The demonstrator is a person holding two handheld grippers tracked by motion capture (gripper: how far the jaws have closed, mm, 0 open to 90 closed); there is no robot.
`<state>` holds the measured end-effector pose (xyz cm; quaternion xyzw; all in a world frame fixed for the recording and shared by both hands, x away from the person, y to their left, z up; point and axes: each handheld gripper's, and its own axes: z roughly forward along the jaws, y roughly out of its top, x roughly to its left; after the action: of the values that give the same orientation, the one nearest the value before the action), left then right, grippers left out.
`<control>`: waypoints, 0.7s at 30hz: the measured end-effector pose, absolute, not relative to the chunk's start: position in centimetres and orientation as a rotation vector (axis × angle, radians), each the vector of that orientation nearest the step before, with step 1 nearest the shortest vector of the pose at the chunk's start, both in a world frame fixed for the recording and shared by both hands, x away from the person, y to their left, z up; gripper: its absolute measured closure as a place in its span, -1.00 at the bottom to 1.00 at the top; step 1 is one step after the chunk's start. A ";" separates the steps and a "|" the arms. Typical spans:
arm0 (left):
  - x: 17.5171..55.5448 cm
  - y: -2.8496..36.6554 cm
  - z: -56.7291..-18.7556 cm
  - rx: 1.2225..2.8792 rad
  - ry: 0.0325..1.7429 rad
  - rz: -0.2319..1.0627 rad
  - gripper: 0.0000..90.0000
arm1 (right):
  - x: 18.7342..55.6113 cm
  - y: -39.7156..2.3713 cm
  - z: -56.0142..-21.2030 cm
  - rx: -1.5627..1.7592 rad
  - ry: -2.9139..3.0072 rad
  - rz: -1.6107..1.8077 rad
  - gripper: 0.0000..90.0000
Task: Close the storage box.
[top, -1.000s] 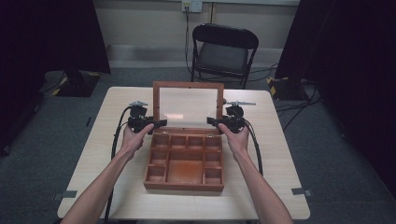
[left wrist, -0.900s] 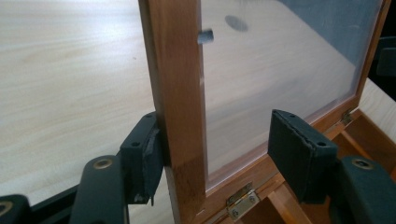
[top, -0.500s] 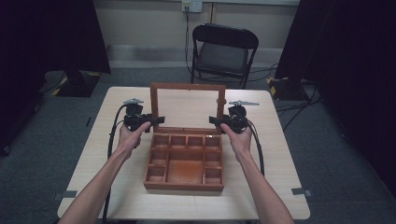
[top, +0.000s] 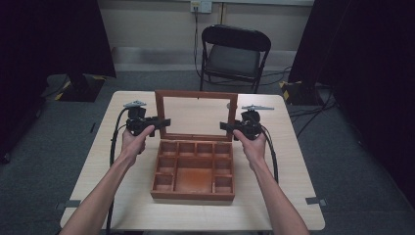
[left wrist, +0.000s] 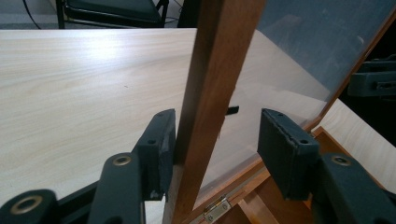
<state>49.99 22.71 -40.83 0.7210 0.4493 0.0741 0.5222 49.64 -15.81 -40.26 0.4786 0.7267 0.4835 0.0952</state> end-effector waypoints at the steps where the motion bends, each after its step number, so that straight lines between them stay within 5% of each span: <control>1: 50.0 22.8 -40.8 1.720 1.069 0.174 0.10 | 49.6 -15.9 -40.2 1.415 2.156 1.448 -0.09; 11: 49.7 23.2 -40.5 1.690 1.048 0.154 0.16 | 49.7 -15.6 -39.5 1.388 2.157 1.483 -0.20; 21: 49.4 23.3 -40.3 1.711 1.043 0.153 0.17 | 49.3 -16.0 -39.0 1.374 2.125 1.521 -0.04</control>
<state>49.45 23.34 -40.27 0.7186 0.4380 0.0644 0.5363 49.31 -15.96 -39.02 0.4632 0.7166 0.5128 0.0944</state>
